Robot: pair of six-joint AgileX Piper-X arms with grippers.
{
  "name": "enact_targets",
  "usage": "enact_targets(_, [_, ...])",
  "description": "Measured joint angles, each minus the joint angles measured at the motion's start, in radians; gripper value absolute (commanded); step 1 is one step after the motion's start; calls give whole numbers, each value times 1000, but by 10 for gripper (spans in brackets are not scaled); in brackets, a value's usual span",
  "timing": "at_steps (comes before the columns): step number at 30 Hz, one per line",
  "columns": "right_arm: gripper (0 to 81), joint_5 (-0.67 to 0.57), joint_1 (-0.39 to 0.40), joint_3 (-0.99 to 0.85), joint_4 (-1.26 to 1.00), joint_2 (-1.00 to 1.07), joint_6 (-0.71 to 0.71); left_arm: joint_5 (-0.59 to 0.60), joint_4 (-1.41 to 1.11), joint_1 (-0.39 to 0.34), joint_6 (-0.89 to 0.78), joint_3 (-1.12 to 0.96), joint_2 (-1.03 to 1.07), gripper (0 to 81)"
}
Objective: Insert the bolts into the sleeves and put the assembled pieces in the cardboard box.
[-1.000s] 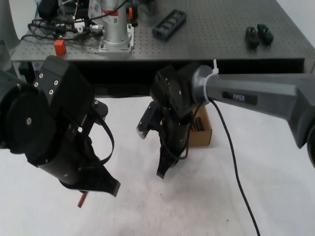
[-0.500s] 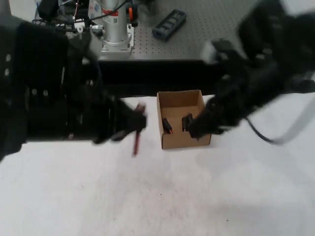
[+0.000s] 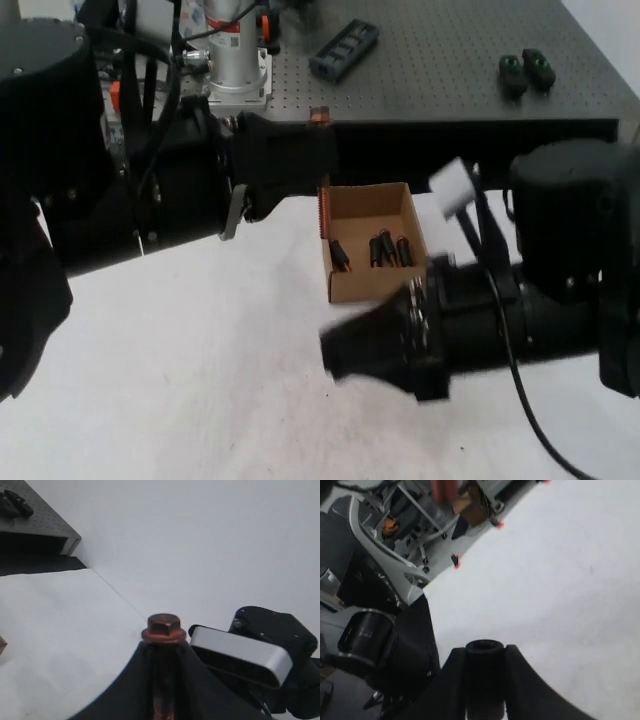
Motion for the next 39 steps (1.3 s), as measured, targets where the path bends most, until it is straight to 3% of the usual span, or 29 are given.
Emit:
enact_targets(8, [15,33,1,0,-106,0,43,15,-10,0,-2,0,0,7])
enact_targets(39, [15,73,3,3,-154,-33,51,29,-28,0,8,0,0,7])
